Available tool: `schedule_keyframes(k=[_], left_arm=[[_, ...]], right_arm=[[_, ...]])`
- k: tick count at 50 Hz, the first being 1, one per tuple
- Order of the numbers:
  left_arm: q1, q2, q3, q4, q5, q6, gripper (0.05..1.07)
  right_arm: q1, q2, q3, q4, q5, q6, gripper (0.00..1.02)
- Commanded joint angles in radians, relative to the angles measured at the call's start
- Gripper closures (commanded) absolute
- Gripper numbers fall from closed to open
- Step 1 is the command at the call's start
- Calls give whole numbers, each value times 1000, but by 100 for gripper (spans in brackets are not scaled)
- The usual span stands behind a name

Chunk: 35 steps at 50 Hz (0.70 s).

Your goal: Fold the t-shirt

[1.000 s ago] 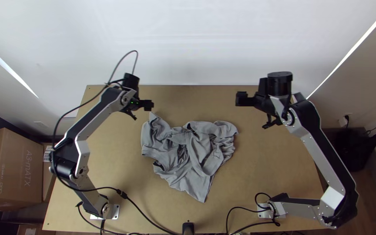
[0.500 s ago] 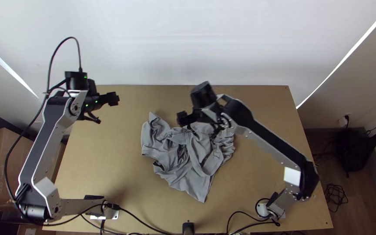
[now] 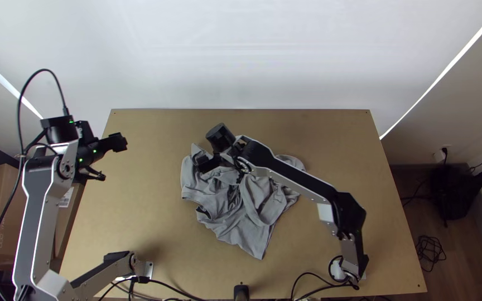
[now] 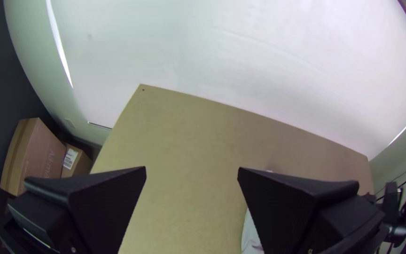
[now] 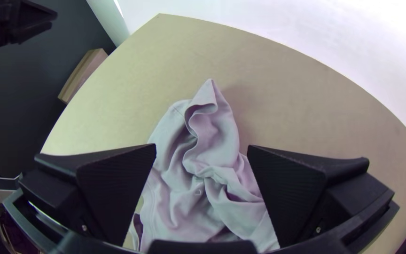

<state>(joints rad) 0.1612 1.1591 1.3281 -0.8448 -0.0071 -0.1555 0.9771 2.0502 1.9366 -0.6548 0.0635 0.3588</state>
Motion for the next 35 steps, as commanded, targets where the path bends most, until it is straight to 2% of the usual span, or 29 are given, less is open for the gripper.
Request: schedule_keyframes(k=[1, 19, 24, 32, 33, 35], left_arm=[[32, -52, -36, -14, 10, 20, 11], [120, -145, -96, -42, 10, 47, 11], [135, -157, -75, -56, 10, 47, 11], [158, -174, -61, -66, 10, 48, 11], [159, -176, -61, -68, 10, 48, 11], [162, -176, -61, -68, 10, 48, 11]], right_arm=[[15, 93, 82, 11, 1, -6, 13], [21, 317, 289, 4, -30, -12, 14], [20, 352, 308, 9, -30, -21, 24], [12, 409, 331, 12, -28, -26, 25], [11, 415, 331, 12, -28, -26, 27], [9, 419, 331, 12, -28, -31, 40]])
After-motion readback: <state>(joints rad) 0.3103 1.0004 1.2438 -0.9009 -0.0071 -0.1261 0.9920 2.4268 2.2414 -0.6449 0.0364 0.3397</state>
